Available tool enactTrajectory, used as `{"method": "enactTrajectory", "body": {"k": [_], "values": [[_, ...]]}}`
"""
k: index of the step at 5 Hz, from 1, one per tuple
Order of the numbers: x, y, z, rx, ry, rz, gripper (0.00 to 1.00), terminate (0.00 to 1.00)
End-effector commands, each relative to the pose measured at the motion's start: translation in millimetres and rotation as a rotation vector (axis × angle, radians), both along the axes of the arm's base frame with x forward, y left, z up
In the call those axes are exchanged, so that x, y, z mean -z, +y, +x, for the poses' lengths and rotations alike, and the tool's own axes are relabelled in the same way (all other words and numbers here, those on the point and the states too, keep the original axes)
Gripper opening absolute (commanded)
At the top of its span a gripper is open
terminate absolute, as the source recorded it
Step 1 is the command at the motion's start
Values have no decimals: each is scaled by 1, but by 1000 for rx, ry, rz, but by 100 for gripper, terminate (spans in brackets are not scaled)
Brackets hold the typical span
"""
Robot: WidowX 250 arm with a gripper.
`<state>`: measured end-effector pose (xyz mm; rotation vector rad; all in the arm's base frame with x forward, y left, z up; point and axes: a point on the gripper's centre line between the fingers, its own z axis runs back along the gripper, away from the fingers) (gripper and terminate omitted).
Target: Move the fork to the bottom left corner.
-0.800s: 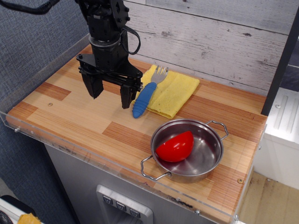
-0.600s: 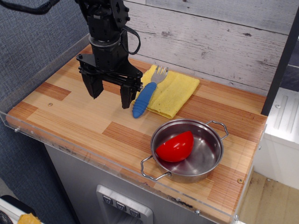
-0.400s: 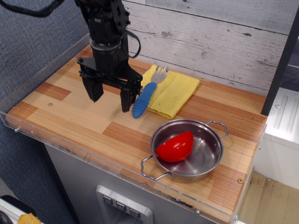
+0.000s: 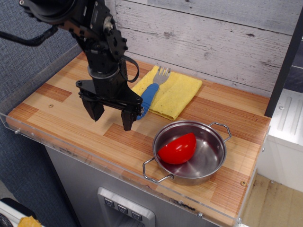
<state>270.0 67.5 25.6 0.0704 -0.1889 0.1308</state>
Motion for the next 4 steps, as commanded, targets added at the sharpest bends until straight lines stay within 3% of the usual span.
{"method": "enactTrajectory", "body": {"k": [1,2,4], "values": [[4,0,12,6,-35,-53,100,0],[-2,-6,33,19,-51,-86,100,0],[2,-29,58,65,-38,-55,100,0]]}}
